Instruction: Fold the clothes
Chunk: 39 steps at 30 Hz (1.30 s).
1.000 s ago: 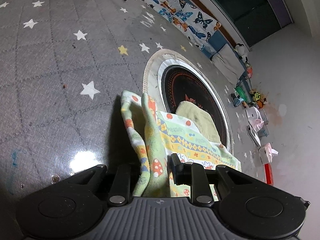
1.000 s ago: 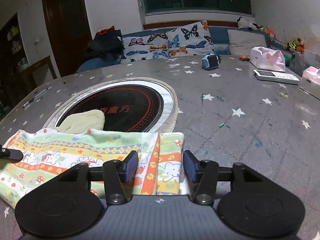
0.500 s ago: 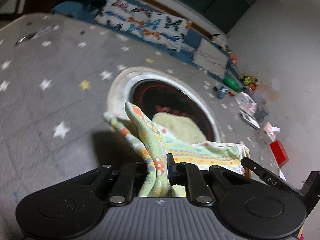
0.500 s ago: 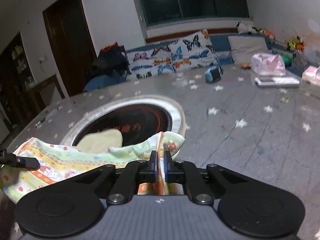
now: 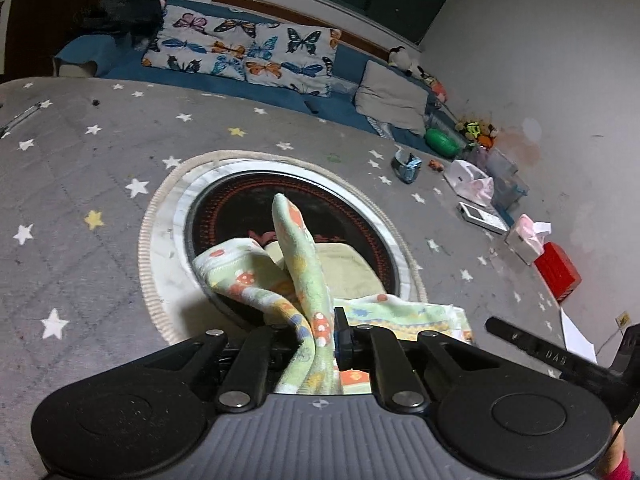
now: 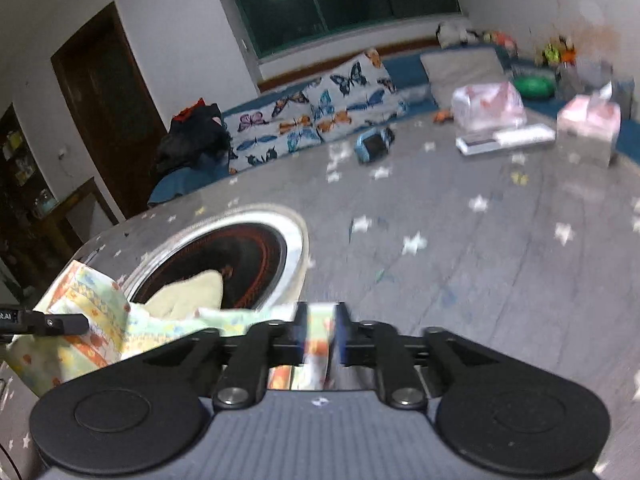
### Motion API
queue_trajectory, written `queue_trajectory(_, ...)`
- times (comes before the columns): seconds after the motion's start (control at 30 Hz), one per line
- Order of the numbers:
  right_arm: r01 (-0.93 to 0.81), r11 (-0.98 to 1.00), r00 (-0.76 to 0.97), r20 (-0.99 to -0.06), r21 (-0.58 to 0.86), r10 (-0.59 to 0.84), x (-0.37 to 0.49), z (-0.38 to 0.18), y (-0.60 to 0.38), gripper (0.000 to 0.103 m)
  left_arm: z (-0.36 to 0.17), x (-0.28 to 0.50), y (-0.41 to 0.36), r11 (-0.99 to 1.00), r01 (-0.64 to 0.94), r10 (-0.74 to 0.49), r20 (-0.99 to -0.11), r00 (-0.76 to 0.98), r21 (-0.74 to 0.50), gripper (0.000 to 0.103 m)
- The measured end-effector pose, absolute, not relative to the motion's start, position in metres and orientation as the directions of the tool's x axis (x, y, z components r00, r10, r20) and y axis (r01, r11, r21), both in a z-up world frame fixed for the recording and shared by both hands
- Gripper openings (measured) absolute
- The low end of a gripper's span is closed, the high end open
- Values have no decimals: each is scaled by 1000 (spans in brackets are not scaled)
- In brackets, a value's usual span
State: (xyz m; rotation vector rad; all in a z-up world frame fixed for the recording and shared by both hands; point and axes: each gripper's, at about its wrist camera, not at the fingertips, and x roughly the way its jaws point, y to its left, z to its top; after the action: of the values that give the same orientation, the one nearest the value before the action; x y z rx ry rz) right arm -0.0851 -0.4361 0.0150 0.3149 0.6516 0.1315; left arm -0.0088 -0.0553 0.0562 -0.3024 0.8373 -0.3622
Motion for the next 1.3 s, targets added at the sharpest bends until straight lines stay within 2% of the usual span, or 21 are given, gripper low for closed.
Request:
queue_trajectory(0.1, -25, 936, 777, -582, 351, 239, -81, 3, -431, 31, 54, -8, -48, 905, 179, -408, -673, 617, -385, 11)
queue_trajectory(0.17, -28, 932, 772, -584, 362, 250, -79, -1, -426, 42, 52, -9, -44, 908, 173, -402, -677, 616, -381, 10)
queue_trajectory(0.33, -22, 958, 775, -600, 286, 197, -77, -7, -405, 42, 45, -9, -36, 912, 158, -391, -686, 613, -379, 10)
queue_trajectory(0.4, -4, 969, 787, -597, 247, 155, -77, -7, -400, 46, 43, -9, -33, 911, 153, -392, -687, 611, -383, 10)
queue_trajectory(0.5, 8, 969, 789, -597, 246, 146, -78, -8, -399, 47, 42, -9, -31, 910, 154, -393, -687, 611, -384, 10)
queue_trajectory(0.53, 1, 969, 787, -598, 246, 151, -78, -8, -397, 44, 42, -9, -31, 910, 155, -394, -686, 611, -384, 10)
queue_trajectory(0.63, -33, 962, 773, -604, 271, 196, -77, -9, -392, 13, 44, -10, -34, 910, 163, -396, -682, 615, -381, 10)
queue_trajectory(0.67, -34, 960, 772, -603, 277, 201, -77, -9, -391, 11, 46, -10, -35, 909, 168, -399, -679, 615, -382, 10)
queue_trajectory(0.8, -34, 952, 795, -569, 304, 210, -82, -1, -396, 9, 58, -11, -42, 903, 204, -418, -665, 620, -377, 10)
queue_trajectory(0.93, -43, 962, 833, -521, 270, 184, -89, 22, -402, 8, 72, -4, -59, 890, 254, -450, -643, 620, -378, 9)
queue_trajectory(1.3, 85, 982, 889, -458, 169, 2, -91, 68, -471, 8, 88, 30, -157, 842, 415, -537, -618, 575, -346, 9)
